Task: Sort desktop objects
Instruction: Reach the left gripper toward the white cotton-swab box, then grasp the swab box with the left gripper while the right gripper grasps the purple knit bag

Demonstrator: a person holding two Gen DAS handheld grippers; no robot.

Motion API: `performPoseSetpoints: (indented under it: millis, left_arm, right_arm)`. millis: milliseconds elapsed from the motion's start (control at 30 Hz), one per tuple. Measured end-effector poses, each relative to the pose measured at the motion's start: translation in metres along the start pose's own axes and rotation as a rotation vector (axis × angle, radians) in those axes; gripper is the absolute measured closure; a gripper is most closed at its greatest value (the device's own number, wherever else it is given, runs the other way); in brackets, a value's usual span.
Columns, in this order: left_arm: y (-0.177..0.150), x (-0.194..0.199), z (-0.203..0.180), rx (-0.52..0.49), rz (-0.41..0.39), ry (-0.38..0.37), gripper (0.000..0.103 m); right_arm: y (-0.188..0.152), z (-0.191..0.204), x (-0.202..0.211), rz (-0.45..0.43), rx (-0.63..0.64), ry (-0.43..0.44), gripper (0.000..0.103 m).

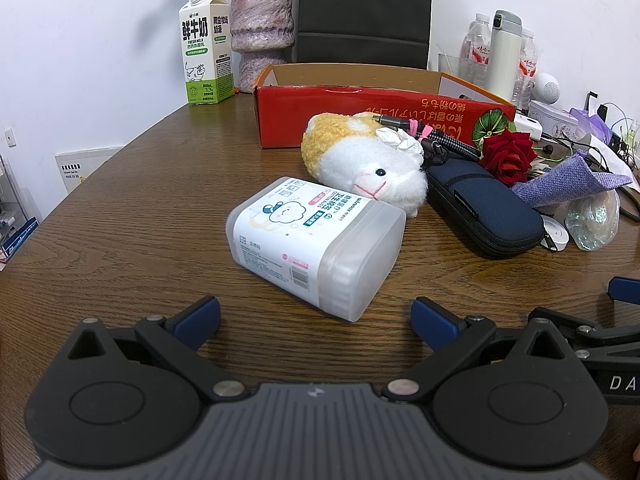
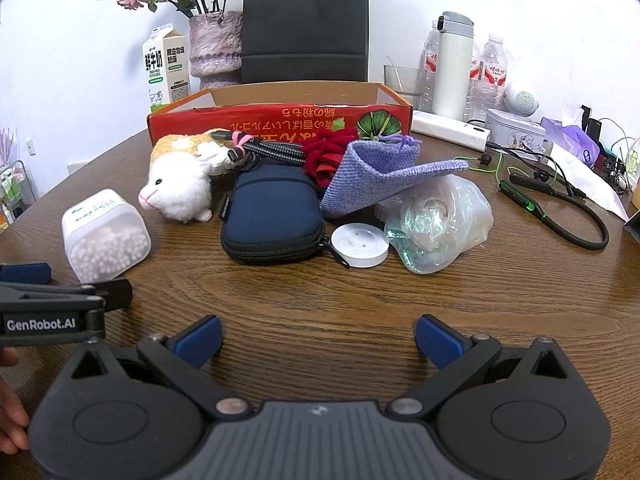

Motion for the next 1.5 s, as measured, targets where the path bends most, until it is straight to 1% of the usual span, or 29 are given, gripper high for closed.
performPoseSetpoints:
  millis: [800,867,900,933,1033,1067,1167,1200,1267,1367,1467,1500]
  left_arm:
    - [0.0,0.0,0.0,0.001,-0.002,-0.002,0.0]
    - [0.0,0.001,0.001,-0.002,-0.005,-0.011,0.0]
    - [0.0,0.002,0.001,0.001,-0.015,-0.026,0.0]
    - [0.002,0.004,0.0,0.008,-0.032,-0.059,0.0]
    - [0.007,0.017,-0.001,0.003,-0.075,-0.116,0.0]
    - [0.01,0.022,-0.003,-0.009,-0.098,-0.133,0.0]
    - [0.025,0.029,-0.001,-0.051,-0.147,-0.148,0.0]
    - [0.03,0.026,0.001,-0.061,-0.155,-0.145,0.0]
    - [0.038,0.015,0.004,-0.067,-0.145,-0.138,0.0]
    - [0.047,0.002,0.011,-0.051,-0.135,-0.136,0.0]
    - [0.051,-0.008,0.004,-0.112,-0.136,-0.192,0.0]
    - [0.05,-0.015,0.002,-0.145,-0.123,-0.187,0.0]
  right_arm:
    - [0.0,0.0,0.0,-0.001,0.0,-0.005,0.0]
    - [0.0,0.001,0.0,0.001,-0.006,-0.015,0.0]
    - [0.0,0.001,0.001,0.002,-0.01,-0.022,0.0]
    - [0.0,0.001,0.002,0.004,-0.009,-0.025,0.0]
    - [0.001,-0.001,0.003,0.056,0.017,0.022,0.0]
    - [0.002,-0.005,0.006,0.053,0.001,0.035,0.0]
    - [0.013,-0.017,0.019,-0.024,-0.056,0.106,0.004]
    - [0.019,-0.022,0.022,-0.048,-0.065,0.11,0.011]
    - [0.033,-0.034,0.029,-0.106,-0.076,0.074,0.016]
    - [0.052,-0.043,0.033,-0.166,-0.034,0.046,0.016]
    - [0.069,-0.045,0.031,-0.2,0.024,0.029,0.016]
    - [0.074,-0.044,0.028,-0.208,0.04,0.029,0.016]
Point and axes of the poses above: each gripper's, at about its wrist camera, not at the fingertips, and x roughly against the way its jaws point, z to its left, y to its top, the point moved 10 cm from there along -x, roughly the way its jaws point, and after that the axes turned 5 degrees about -x, right-handed, at the moved point
